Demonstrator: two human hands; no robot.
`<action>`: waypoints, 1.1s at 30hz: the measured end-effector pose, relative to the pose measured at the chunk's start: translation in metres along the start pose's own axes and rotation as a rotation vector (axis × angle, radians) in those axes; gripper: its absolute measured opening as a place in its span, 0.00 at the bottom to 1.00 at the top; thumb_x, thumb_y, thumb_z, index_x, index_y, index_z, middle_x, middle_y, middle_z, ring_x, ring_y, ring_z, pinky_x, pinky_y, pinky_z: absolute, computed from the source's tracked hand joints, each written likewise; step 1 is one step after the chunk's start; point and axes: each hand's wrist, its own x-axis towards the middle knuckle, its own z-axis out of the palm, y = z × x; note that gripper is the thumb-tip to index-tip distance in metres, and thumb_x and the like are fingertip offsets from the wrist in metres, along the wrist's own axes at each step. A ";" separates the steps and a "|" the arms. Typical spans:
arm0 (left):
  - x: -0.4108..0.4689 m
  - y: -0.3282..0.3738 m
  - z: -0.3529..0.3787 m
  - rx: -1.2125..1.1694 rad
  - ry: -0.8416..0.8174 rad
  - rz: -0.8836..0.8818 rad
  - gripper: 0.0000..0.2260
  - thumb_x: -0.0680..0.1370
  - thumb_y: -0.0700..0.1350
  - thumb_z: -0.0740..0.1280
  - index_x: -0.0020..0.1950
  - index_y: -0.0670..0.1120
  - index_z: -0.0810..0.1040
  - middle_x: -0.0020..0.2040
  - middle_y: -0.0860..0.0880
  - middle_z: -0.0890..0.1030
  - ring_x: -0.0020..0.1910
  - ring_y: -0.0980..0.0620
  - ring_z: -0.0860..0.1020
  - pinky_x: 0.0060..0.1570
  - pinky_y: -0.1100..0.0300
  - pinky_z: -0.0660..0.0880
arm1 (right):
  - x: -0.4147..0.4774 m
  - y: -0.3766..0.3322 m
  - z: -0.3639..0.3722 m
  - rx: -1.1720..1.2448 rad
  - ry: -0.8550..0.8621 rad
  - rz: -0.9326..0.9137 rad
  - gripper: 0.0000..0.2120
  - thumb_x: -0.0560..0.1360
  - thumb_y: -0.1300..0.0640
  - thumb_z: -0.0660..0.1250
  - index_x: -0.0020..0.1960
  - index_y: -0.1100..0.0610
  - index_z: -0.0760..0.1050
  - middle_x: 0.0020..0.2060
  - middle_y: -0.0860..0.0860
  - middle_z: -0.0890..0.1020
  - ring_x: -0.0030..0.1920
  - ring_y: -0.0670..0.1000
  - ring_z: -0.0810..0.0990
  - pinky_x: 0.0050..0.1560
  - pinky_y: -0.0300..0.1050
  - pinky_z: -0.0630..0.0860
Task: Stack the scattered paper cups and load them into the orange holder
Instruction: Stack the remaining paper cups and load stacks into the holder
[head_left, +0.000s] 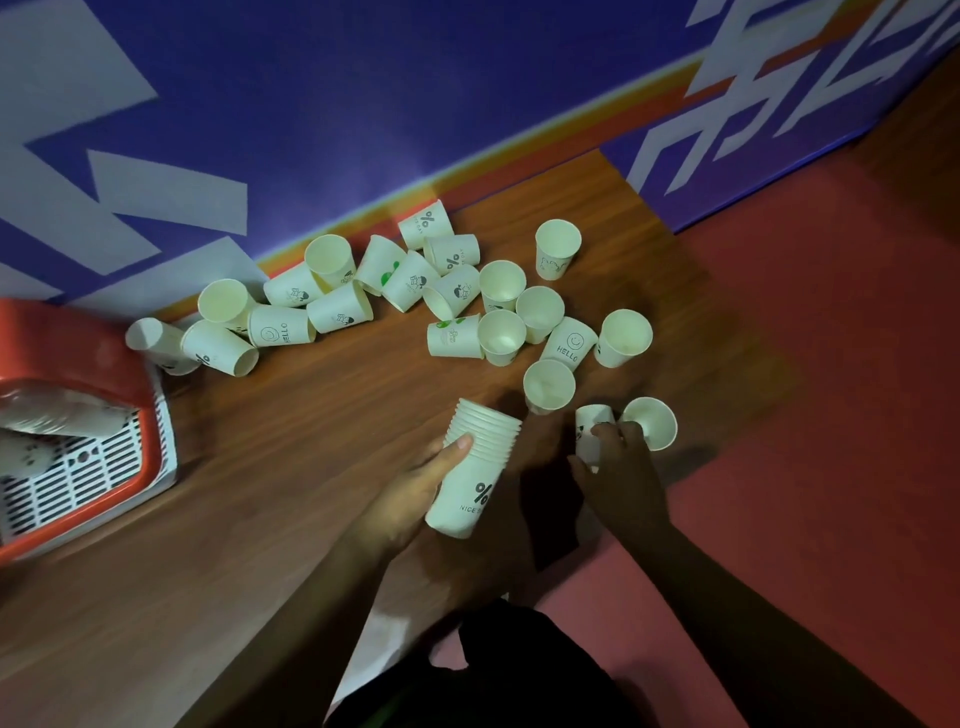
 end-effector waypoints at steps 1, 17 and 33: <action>0.000 -0.002 0.000 0.006 -0.003 -0.002 0.33 0.71 0.65 0.74 0.70 0.47 0.78 0.59 0.40 0.85 0.54 0.42 0.84 0.57 0.46 0.78 | 0.000 0.003 0.003 -0.039 -0.020 0.051 0.21 0.70 0.52 0.75 0.55 0.64 0.75 0.48 0.61 0.76 0.48 0.60 0.78 0.48 0.55 0.80; 0.000 -0.007 -0.005 0.117 0.021 0.021 0.22 0.78 0.60 0.70 0.68 0.51 0.80 0.61 0.44 0.86 0.58 0.41 0.85 0.60 0.45 0.79 | -0.004 -0.009 0.018 0.352 -0.139 0.362 0.29 0.68 0.46 0.68 0.65 0.54 0.66 0.55 0.58 0.78 0.54 0.59 0.77 0.52 0.53 0.77; -0.009 -0.033 -0.047 0.105 0.254 0.070 0.21 0.75 0.59 0.73 0.63 0.48 0.84 0.60 0.37 0.85 0.55 0.37 0.83 0.57 0.43 0.77 | -0.064 -0.085 0.083 0.229 -0.621 0.070 0.44 0.65 0.40 0.73 0.73 0.54 0.58 0.64 0.55 0.69 0.63 0.58 0.73 0.60 0.55 0.74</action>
